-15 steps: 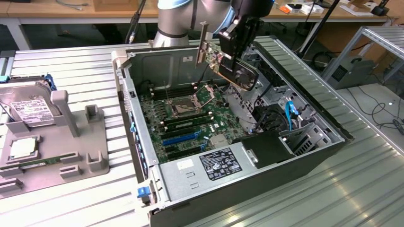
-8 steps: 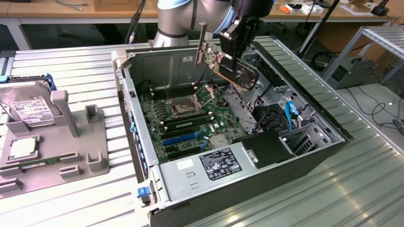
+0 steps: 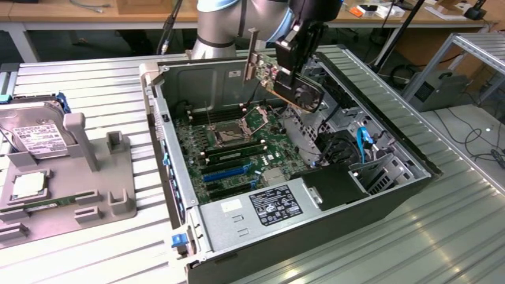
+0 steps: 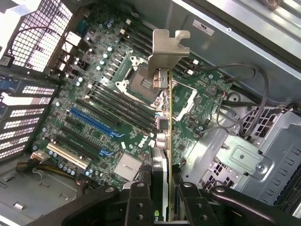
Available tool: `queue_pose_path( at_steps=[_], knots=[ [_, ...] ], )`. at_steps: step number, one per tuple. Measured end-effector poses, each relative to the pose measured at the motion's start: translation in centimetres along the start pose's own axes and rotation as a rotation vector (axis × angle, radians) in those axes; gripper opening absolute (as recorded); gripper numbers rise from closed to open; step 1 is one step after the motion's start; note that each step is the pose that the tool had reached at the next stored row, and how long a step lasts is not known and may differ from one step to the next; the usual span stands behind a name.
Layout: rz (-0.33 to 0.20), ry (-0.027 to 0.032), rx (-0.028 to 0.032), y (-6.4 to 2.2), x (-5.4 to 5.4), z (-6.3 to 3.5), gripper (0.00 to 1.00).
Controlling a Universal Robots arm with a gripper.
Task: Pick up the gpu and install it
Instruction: 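Insert the gpu into the slot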
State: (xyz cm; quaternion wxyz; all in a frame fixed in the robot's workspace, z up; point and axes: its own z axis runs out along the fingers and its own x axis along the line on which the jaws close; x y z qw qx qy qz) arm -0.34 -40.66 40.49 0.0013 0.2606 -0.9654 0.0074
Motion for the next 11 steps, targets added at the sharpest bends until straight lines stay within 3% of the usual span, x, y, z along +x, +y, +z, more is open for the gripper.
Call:
queue_pose_path(
  at_steps=[11],
  knots=[
    [-0.038, -0.0005, 0.0003, -0.01, -0.01, 0.00, 0.27]
  ],
)
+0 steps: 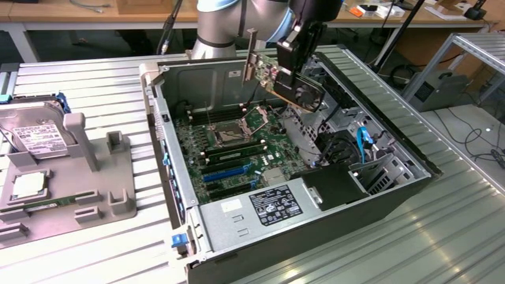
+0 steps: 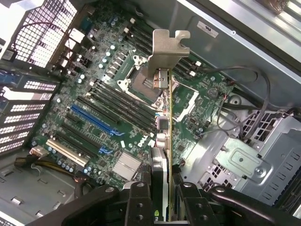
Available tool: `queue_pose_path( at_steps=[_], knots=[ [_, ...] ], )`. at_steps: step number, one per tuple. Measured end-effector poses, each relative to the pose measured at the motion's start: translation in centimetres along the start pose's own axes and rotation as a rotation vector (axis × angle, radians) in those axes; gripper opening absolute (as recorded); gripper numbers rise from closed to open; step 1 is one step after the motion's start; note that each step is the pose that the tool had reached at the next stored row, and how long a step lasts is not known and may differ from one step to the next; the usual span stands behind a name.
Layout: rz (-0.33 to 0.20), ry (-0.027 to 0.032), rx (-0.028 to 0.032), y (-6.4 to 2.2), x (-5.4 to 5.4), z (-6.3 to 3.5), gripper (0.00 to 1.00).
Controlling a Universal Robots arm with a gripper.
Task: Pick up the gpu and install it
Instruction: 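Insert the gpu into the slot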
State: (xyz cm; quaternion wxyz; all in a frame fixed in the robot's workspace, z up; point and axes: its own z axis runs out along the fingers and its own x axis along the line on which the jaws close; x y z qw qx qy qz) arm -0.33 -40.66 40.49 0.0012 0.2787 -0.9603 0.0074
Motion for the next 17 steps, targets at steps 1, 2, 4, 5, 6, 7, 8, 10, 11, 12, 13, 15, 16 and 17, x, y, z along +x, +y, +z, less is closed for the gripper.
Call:
queue_pose_path(
  at_steps=[1, 2, 4, 5, 6, 7, 8, 10, 11, 12, 13, 15, 16, 17],
  knots=[
    [-0.004, -0.0001, 0.0000, 0.00, 0.00, 0.00, 0.27],
    [-0.008, -0.0001, 0.0000, 0.00, 0.00, 0.00, 0.27],
    [-0.015, -0.0002, 0.0001, 0.00, 0.00, 0.00, 0.27],
    [-0.022, -0.0004, 0.0001, 0.00, 0.00, 0.00, 0.27],
    [-0.027, -0.0004, 0.0001, 0.00, 0.00, 0.00, 0.27],
    [-0.031, -0.0004, 0.0002, 0.00, 0.00, 0.00, 0.27],
    [-0.039, -0.0006, 0.0002, 0.00, 0.00, 0.00, 0.27],
    [-0.058, -0.0009, 0.0003, 0.00, 0.00, 0.00, 0.27],
    [-0.065, -0.0009, 0.0004, 0.00, 0.00, 0.00, 0.27],
    [-0.070, -0.0010, 0.0004, 0.00, 0.00, 0.00, 0.27],
    [-0.078, -0.0011, 0.0004, 0.00, 0.00, 0.00, 0.27],
    [-0.097, -0.0013, 0.0006, 0.00, 0.00, 0.00, 0.27],
    [-0.107, -0.0015, 0.0007, 0.00, 0.00, 0.00, 0.27],
    [-0.115, -0.0016, 0.0007, 0.00, 0.00, 0.00, 0.27]
  ],
)
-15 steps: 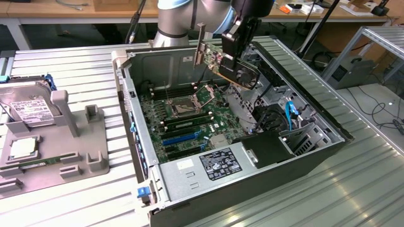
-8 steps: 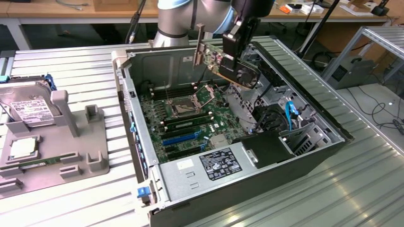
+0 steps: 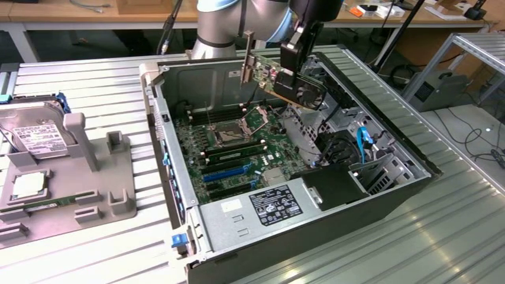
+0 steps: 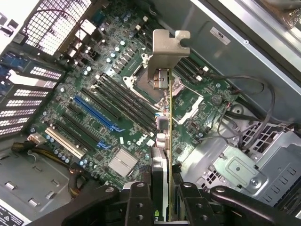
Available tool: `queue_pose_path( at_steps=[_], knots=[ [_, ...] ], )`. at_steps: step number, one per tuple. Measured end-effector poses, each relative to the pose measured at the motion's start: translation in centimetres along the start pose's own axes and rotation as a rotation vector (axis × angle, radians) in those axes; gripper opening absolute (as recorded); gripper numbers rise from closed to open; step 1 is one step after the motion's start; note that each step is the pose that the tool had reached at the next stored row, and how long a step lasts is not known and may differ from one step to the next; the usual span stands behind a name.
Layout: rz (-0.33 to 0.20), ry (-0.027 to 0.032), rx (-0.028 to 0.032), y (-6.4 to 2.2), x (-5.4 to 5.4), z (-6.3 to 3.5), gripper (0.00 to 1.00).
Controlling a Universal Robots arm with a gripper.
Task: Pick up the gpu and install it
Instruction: 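Insert the gpu into the slot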
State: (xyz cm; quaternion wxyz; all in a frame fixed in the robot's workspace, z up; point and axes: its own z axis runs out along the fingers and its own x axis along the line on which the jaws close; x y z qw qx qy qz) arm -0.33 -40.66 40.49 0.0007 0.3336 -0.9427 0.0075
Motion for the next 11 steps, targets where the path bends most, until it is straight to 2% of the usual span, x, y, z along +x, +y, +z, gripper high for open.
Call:
queue_pose_path(
  at_steps=[11],
  knots=[
    [-0.097, -0.0013, 0.0006, 0.00, 0.00, 0.00, 0.27]
  ],
)
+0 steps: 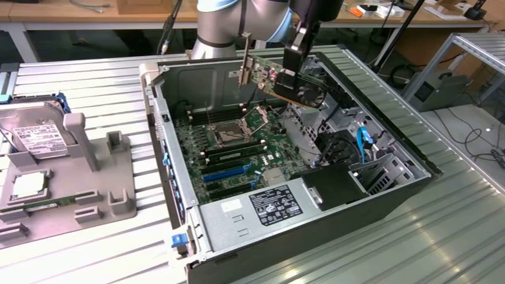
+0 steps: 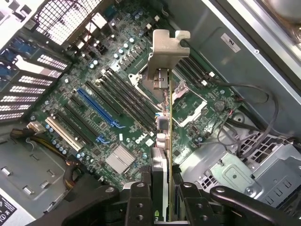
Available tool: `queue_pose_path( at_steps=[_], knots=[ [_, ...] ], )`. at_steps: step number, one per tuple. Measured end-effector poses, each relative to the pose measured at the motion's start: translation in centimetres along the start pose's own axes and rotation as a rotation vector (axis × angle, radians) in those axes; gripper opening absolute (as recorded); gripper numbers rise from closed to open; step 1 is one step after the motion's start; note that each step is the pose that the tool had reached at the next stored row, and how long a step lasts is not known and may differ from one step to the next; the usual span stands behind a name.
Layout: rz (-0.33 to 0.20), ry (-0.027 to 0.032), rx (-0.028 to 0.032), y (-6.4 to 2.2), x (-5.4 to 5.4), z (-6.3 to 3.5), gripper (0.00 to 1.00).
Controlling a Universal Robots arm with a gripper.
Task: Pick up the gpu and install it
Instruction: 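Insert the gpu into the slot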
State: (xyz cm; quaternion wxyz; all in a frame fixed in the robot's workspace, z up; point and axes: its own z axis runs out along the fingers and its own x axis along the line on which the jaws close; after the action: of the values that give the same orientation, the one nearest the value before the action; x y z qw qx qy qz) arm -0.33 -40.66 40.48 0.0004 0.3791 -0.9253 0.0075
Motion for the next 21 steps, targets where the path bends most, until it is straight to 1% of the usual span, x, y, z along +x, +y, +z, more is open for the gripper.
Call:
queue_pose_path(
  at_steps=[3, 8, 14, 21],
  knots=[
    [-0.020, -0.0004, 0.0001, 0.00, 0.00, 0.00, 0.27],
    [-0.071, -0.0010, 0.0004, 0.00, 0.00, 0.00, 0.27],
    [-0.111, -0.0014, 0.0007, 0.00, 0.00, 0.00, 0.27],
    [-0.177, -0.0024, 0.0011, 0.00, 0.00, 0.00, 0.27]
  ],
)
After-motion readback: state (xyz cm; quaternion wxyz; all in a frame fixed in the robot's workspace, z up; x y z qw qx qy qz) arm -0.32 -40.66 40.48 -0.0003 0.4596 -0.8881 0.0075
